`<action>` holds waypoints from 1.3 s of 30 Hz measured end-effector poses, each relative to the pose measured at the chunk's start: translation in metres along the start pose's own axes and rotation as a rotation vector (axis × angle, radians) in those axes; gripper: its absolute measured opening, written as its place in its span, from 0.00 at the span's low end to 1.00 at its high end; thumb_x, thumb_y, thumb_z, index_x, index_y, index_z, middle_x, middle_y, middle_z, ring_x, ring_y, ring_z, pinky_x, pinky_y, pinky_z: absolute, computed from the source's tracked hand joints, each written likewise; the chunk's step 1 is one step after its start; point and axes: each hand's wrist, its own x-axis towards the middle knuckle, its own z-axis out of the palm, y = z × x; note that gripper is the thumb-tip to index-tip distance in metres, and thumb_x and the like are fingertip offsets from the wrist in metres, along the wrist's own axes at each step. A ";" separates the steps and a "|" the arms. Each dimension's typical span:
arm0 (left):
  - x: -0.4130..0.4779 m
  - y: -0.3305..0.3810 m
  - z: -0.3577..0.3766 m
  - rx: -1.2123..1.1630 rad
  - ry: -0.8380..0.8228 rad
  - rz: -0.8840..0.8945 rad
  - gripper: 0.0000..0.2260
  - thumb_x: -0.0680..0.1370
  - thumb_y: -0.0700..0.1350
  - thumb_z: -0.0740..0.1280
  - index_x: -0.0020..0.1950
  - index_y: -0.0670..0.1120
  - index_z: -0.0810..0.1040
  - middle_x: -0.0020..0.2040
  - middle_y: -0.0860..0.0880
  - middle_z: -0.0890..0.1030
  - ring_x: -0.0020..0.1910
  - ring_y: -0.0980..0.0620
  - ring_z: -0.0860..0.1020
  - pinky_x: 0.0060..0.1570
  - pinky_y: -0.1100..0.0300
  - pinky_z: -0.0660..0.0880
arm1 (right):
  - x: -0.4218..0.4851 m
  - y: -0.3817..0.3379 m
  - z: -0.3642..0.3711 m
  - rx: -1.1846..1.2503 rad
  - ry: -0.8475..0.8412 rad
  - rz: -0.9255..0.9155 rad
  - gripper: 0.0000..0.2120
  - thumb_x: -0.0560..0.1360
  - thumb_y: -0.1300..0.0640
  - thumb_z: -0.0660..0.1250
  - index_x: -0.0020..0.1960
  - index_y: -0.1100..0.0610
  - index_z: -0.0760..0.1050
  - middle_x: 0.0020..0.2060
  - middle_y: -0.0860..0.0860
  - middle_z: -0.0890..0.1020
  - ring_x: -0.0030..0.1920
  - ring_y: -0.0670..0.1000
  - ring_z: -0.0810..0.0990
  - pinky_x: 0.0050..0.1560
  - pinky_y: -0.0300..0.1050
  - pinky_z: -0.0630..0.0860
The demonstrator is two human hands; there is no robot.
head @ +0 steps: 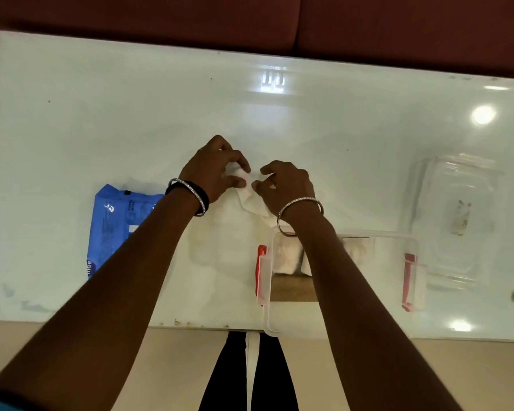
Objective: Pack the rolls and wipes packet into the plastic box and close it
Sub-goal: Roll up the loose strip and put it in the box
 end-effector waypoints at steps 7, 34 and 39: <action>-0.008 -0.001 0.002 -0.145 0.027 0.067 0.11 0.71 0.47 0.75 0.50 0.46 0.79 0.51 0.48 0.81 0.51 0.46 0.77 0.49 0.53 0.72 | 0.001 0.000 -0.009 0.143 -0.034 -0.030 0.15 0.71 0.53 0.74 0.57 0.54 0.81 0.49 0.51 0.85 0.52 0.51 0.83 0.53 0.42 0.77; -0.108 0.151 -0.092 -1.031 0.313 0.286 0.10 0.73 0.40 0.73 0.52 0.49 0.78 0.52 0.47 0.79 0.52 0.44 0.80 0.47 0.52 0.81 | -0.122 -0.041 -0.148 0.689 0.175 -0.501 0.06 0.76 0.58 0.69 0.53 0.53 0.76 0.51 0.48 0.83 0.55 0.48 0.82 0.54 0.54 0.81; -0.116 0.163 -0.111 -0.844 0.431 0.382 0.10 0.74 0.36 0.70 0.54 0.44 0.77 0.53 0.45 0.81 0.56 0.51 0.79 0.50 0.70 0.75 | -0.131 -0.054 -0.157 0.623 0.264 -0.519 0.08 0.76 0.56 0.70 0.55 0.51 0.78 0.59 0.49 0.80 0.64 0.47 0.77 0.61 0.54 0.78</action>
